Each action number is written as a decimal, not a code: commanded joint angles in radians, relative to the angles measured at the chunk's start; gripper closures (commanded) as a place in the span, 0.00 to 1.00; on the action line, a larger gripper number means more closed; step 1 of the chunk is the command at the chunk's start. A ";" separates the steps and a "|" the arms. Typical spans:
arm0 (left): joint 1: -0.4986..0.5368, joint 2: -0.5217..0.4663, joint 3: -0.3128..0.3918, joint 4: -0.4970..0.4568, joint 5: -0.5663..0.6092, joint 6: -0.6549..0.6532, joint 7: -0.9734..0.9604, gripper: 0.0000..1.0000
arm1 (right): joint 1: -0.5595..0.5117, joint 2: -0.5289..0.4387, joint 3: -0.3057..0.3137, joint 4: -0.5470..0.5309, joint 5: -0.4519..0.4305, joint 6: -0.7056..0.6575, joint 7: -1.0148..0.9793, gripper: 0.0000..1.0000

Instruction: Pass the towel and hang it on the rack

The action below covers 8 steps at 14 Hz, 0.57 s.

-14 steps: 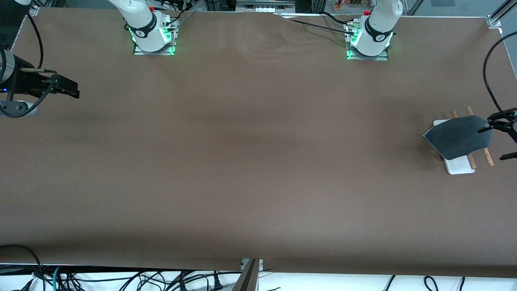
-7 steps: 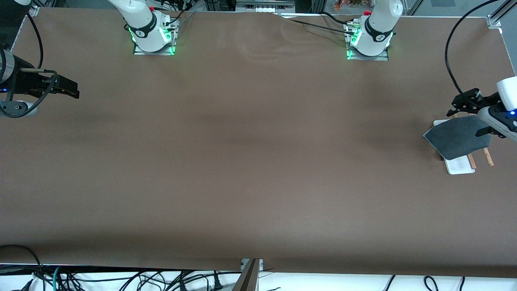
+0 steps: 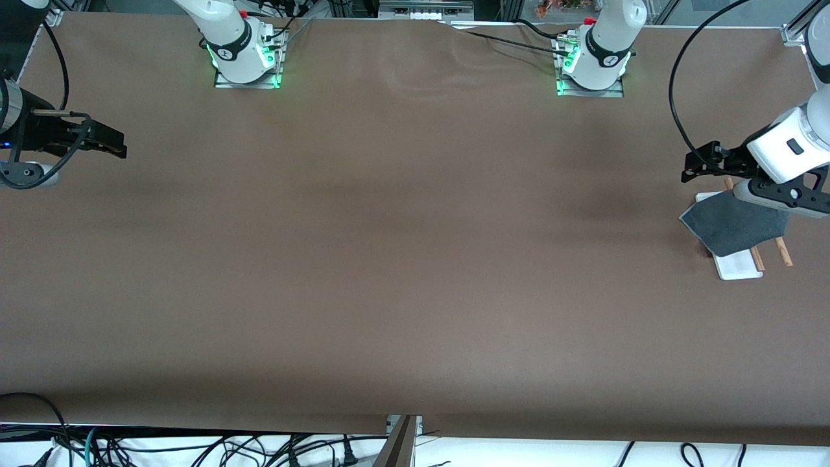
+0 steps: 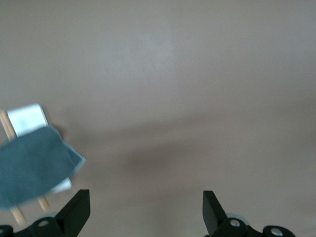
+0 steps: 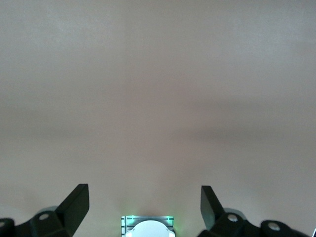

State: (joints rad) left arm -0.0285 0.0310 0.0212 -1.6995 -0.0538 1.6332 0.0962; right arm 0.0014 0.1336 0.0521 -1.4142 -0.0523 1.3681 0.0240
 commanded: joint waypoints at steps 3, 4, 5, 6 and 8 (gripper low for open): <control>0.004 -0.007 -0.017 -0.016 0.029 -0.009 -0.145 0.00 | -0.004 -0.003 0.000 0.004 0.008 0.003 -0.013 0.00; 0.012 0.000 -0.017 -0.002 0.029 -0.009 -0.133 0.00 | -0.004 -0.003 0.000 0.006 0.008 0.003 -0.013 0.00; 0.021 0.006 -0.017 0.001 0.028 -0.009 -0.122 0.00 | -0.004 -0.003 0.000 0.004 0.008 0.003 -0.013 0.00; 0.027 0.009 -0.017 0.001 0.017 -0.009 -0.122 0.00 | -0.004 -0.003 0.000 0.004 0.008 0.003 -0.013 0.00; 0.027 0.009 -0.017 0.001 0.017 -0.009 -0.124 0.00 | -0.004 -0.003 0.000 0.006 0.008 0.003 -0.013 0.00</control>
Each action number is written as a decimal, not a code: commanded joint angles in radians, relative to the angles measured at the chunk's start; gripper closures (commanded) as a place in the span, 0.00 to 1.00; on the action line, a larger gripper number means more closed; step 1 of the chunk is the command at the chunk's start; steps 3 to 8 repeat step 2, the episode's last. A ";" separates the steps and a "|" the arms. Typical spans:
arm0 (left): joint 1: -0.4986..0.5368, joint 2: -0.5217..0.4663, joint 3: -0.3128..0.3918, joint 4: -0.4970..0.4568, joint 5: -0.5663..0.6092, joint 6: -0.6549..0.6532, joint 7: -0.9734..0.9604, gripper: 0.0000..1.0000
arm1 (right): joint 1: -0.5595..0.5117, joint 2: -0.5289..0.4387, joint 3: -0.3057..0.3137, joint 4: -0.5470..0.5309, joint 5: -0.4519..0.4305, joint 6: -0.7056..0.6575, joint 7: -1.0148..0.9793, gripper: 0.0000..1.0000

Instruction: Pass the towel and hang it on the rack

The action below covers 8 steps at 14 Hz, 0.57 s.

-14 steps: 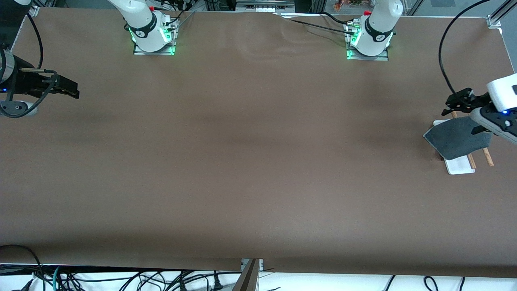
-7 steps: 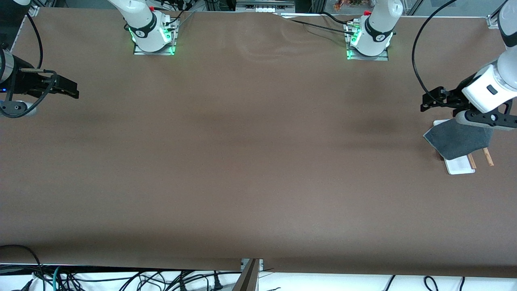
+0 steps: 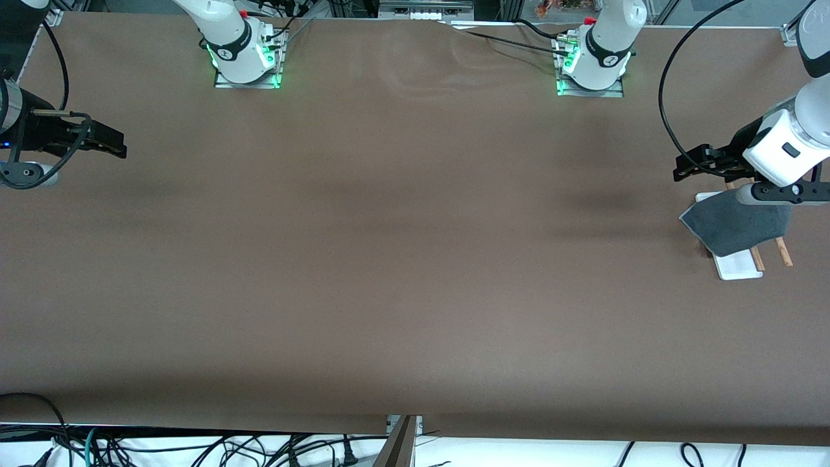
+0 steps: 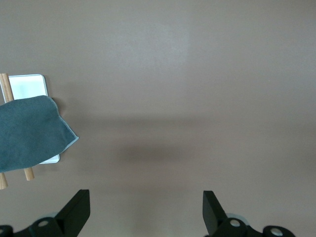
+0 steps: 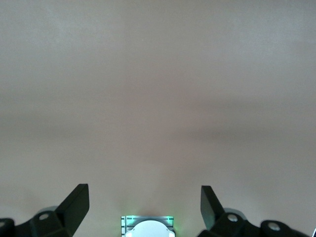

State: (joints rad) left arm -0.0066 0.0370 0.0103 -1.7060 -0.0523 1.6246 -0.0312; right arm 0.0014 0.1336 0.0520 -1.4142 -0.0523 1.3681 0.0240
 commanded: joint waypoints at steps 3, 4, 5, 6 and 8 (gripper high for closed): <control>0.005 0.000 -0.006 0.006 0.014 0.000 0.004 0.00 | -0.004 -0.003 0.000 0.004 0.008 0.003 -0.013 0.00; 0.005 0.000 -0.006 0.006 0.014 0.000 0.004 0.00 | -0.004 -0.003 0.000 0.004 0.008 0.003 -0.013 0.00; 0.005 0.000 -0.006 0.006 0.014 0.000 0.004 0.00 | -0.004 -0.003 0.000 0.004 0.008 0.003 -0.013 0.00; 0.005 0.000 -0.006 0.006 0.014 0.000 0.004 0.00 | -0.004 -0.003 0.000 0.004 0.008 0.003 -0.013 0.00; 0.005 0.000 -0.006 0.006 0.014 0.000 0.004 0.00 | -0.004 -0.003 0.000 0.004 0.008 0.003 -0.013 0.00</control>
